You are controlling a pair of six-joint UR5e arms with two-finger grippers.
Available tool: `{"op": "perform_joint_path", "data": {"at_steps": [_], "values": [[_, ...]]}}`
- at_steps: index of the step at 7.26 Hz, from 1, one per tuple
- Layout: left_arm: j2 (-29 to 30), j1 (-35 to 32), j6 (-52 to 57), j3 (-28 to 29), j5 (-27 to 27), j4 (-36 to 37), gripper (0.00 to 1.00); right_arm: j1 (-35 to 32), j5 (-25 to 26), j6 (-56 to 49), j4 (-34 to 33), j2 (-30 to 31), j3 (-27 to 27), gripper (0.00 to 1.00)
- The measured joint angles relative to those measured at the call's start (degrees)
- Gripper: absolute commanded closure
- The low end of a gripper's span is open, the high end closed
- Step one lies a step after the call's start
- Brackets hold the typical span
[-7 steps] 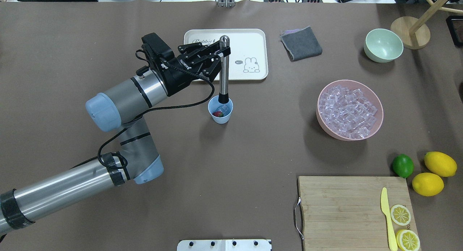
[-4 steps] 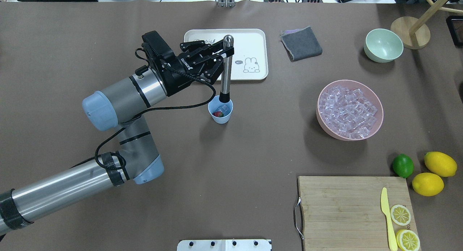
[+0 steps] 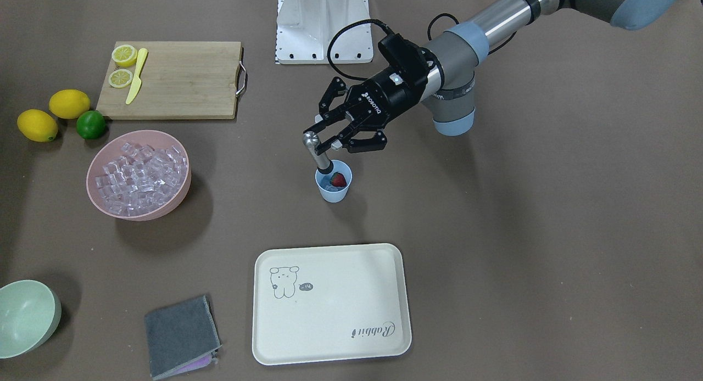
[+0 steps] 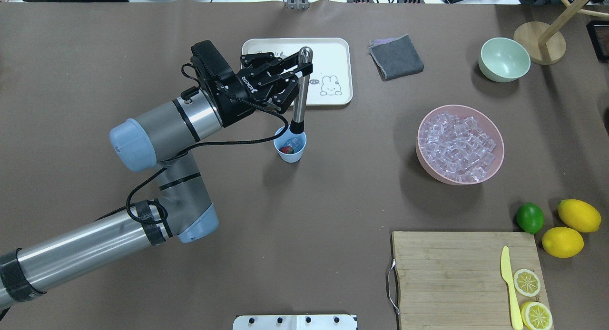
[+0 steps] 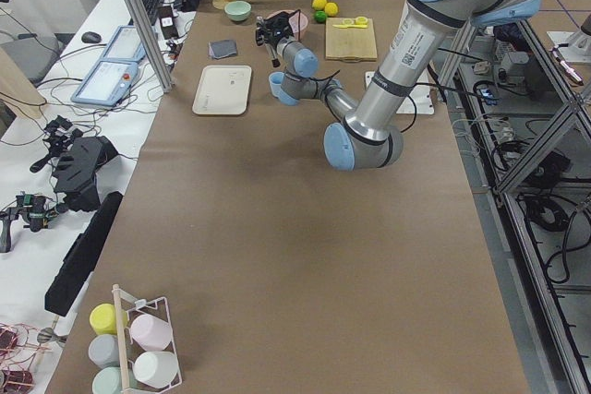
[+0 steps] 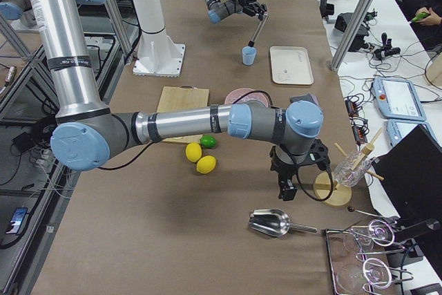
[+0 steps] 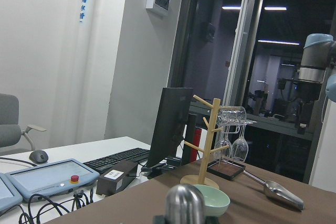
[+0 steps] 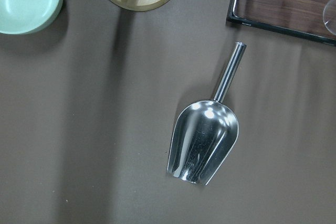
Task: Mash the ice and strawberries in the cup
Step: 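Keep pressing the rod into the ice and strawberry with the left gripper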
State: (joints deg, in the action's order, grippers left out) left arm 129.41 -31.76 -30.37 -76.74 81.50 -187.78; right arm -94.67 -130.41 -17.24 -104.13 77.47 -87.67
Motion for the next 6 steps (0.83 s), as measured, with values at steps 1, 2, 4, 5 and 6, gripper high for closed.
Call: {"op": "perform_joint_path", "data": {"at_steps": [1,2,4,5,6], "values": [[-0.16,0.05,0.22,0.15,0.03,0.01,0.81,-0.07,-0.22,0.01,-0.01,0.43,-0.15,0.01],[-0.29,0.19,0.5,0.5,0.03,-0.06,0.81,-0.19,-0.32,0.01,0.0,0.82,-0.32,0.01],[-0.71,1.15,0.8,1.75,-0.16,-0.27,0.81,-0.5,-0.37,-0.01,0.06,1.43,-0.56,0.01],[-1.27,1.52,0.87,2.14,-0.28,-0.31,0.81,-0.59,-0.37,-0.05,0.09,1.62,-0.61,0.01],[-1.61,1.76,0.9,2.36,-0.43,-0.3,0.81,-0.64,-0.37,-0.06,0.13,1.78,-0.64,0.01]]}}
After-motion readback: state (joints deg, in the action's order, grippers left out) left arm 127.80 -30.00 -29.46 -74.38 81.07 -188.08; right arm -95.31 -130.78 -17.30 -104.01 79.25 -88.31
